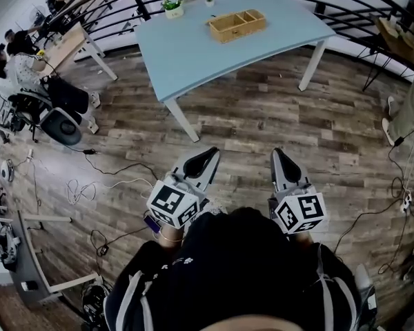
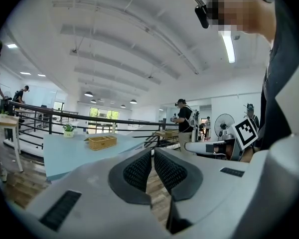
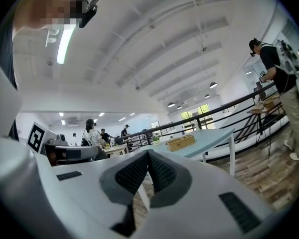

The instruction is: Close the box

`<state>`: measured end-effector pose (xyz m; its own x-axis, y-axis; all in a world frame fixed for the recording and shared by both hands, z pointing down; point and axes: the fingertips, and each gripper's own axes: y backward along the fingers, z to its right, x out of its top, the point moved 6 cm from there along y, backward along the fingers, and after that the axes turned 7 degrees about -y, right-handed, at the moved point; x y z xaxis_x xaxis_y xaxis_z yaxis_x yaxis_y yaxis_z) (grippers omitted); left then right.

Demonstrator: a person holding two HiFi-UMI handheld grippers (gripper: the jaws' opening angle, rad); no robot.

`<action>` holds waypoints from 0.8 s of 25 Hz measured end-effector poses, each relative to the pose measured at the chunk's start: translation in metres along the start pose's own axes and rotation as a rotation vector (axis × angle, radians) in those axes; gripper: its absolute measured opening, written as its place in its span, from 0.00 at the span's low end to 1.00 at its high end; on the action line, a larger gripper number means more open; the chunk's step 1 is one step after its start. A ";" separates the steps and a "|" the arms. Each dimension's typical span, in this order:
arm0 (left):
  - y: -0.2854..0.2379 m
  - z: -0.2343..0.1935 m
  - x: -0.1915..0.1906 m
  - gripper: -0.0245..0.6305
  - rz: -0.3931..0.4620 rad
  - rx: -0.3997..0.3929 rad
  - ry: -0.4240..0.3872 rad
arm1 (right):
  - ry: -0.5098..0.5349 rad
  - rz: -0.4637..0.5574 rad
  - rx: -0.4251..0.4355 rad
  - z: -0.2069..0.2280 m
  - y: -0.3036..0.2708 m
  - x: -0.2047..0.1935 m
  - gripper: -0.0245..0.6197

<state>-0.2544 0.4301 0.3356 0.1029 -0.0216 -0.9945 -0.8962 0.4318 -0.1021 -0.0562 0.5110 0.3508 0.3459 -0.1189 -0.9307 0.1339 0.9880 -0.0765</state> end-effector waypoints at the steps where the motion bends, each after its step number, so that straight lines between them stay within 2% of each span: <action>1: 0.000 0.001 -0.001 0.07 -0.004 -0.003 0.002 | -0.003 -0.001 -0.001 0.001 0.000 -0.001 0.04; 7: -0.001 -0.005 -0.008 0.07 -0.014 -0.017 0.031 | -0.016 -0.013 -0.007 0.000 -0.001 -0.006 0.04; 20: -0.078 -0.051 -0.006 0.08 0.031 -0.169 0.046 | 0.007 0.001 -0.107 0.029 -0.046 0.013 0.09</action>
<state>-0.2070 0.3503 0.3479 0.0578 -0.0538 -0.9969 -0.9587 0.2755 -0.0705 -0.0311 0.4612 0.3524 0.3393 -0.1179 -0.9333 0.0337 0.9930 -0.1132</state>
